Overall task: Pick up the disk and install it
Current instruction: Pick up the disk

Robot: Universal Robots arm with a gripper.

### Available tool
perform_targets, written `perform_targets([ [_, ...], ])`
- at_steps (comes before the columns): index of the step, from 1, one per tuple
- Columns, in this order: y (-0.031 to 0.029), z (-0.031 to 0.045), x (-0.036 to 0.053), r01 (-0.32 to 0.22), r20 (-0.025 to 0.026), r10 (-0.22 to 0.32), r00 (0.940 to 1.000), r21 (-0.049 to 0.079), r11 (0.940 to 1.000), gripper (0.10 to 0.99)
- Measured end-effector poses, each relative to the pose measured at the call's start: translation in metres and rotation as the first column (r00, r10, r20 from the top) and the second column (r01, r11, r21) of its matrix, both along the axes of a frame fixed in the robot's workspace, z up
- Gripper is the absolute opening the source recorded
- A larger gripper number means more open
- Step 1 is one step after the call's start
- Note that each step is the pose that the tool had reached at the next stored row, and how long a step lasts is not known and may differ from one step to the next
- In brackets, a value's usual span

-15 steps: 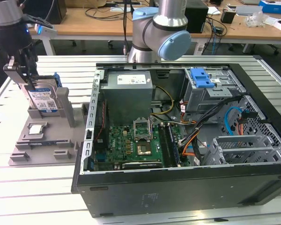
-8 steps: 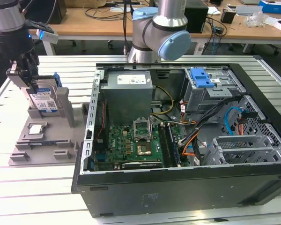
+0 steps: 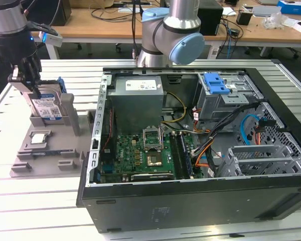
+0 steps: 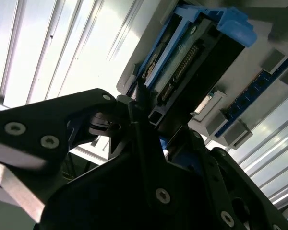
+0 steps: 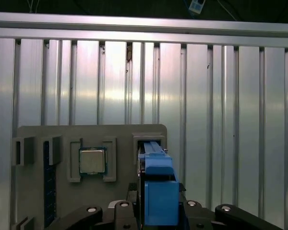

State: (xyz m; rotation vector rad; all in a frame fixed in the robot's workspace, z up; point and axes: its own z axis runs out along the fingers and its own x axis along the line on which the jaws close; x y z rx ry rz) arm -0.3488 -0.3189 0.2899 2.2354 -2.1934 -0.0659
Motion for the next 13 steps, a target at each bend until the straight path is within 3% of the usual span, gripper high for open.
perform_targets([
  [1, 0.0, 0.0, 0.0, 0.0, 0.0, 0.0, 1.0, 0.0, 1.0, 0.369],
  [13, 0.0, 0.0001, 0.0, 0.0, -0.0001, 0.0, 1.0, 0.002, 1.0, 0.369],
])
